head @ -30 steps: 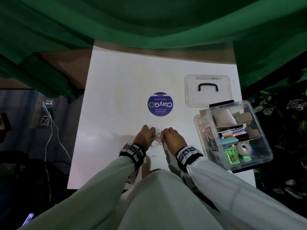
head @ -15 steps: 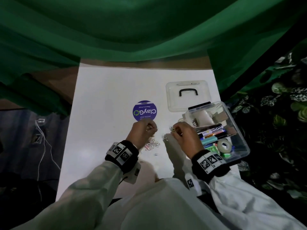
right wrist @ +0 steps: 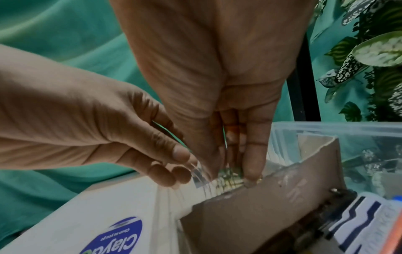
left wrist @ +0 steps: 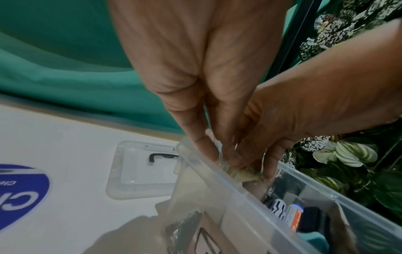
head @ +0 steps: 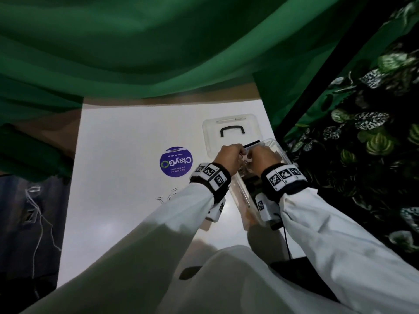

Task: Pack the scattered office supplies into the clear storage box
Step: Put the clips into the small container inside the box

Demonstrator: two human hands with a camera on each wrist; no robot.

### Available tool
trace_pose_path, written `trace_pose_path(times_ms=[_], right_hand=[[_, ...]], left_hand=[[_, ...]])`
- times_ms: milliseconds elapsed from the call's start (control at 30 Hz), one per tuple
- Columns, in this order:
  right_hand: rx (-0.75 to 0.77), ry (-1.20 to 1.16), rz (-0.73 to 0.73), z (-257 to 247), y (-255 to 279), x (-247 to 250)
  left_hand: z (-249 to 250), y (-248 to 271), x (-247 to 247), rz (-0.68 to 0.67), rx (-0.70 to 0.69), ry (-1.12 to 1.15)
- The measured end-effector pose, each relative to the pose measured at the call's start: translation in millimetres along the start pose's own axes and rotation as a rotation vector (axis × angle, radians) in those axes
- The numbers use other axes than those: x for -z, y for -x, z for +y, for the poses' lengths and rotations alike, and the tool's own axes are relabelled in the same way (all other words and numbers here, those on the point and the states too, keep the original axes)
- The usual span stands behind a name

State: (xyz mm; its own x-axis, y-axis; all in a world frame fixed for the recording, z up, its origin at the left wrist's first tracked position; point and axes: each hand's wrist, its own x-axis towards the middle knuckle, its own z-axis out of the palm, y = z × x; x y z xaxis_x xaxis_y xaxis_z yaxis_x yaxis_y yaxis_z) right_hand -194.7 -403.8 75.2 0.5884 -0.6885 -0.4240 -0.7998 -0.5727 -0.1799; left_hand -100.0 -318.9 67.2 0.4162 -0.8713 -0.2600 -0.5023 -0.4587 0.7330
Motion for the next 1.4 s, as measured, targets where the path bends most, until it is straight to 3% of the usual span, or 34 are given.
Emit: trace_pose_path(times_ms=[100, 200, 300, 400, 500, 700, 833, 933, 1233, 1400], right_hand=[[0.068, -0.079, 0.167, 0, 11, -1], [0.248, -0.267, 0.341, -21, 39, -10], [0.366, -0.302, 0.14, -55, 65, -47], [0.317, -0.185, -0.153, -74, 69, -105], [0.237, -0.071, -0.307, -77, 63, -147], [0.345, 0.001, -0.236, -114, 52, -178], [0.384, 0.015, -0.17, -135, 49, -186], [0.388, -0.018, -0.127, -139, 50, -191], [0.374, -0.192, -0.129, -112, 49, -174], [0.369, -0.433, -0.047, -90, 53, -136]], left_hand=[[-13, 8, 10, 0.04, -0.044, 0.04], [-61, 29, 24, 0.128, 0.035, 0.019], [-138, 63, 32, 0.005, 0.241, -0.133], [-198, 109, 38, -0.17, 0.448, -0.351], [-222, 147, 31, -0.206, 0.467, -0.453], [-222, 152, 3, -0.097, 0.273, -0.344], [-221, 142, 6, -0.061, 0.278, -0.22], [-216, 134, 9, -0.052, 0.258, -0.247], [-210, 124, 17, -0.063, 0.285, -0.23], [-195, 130, 33, -0.04, 0.24, -0.041]])
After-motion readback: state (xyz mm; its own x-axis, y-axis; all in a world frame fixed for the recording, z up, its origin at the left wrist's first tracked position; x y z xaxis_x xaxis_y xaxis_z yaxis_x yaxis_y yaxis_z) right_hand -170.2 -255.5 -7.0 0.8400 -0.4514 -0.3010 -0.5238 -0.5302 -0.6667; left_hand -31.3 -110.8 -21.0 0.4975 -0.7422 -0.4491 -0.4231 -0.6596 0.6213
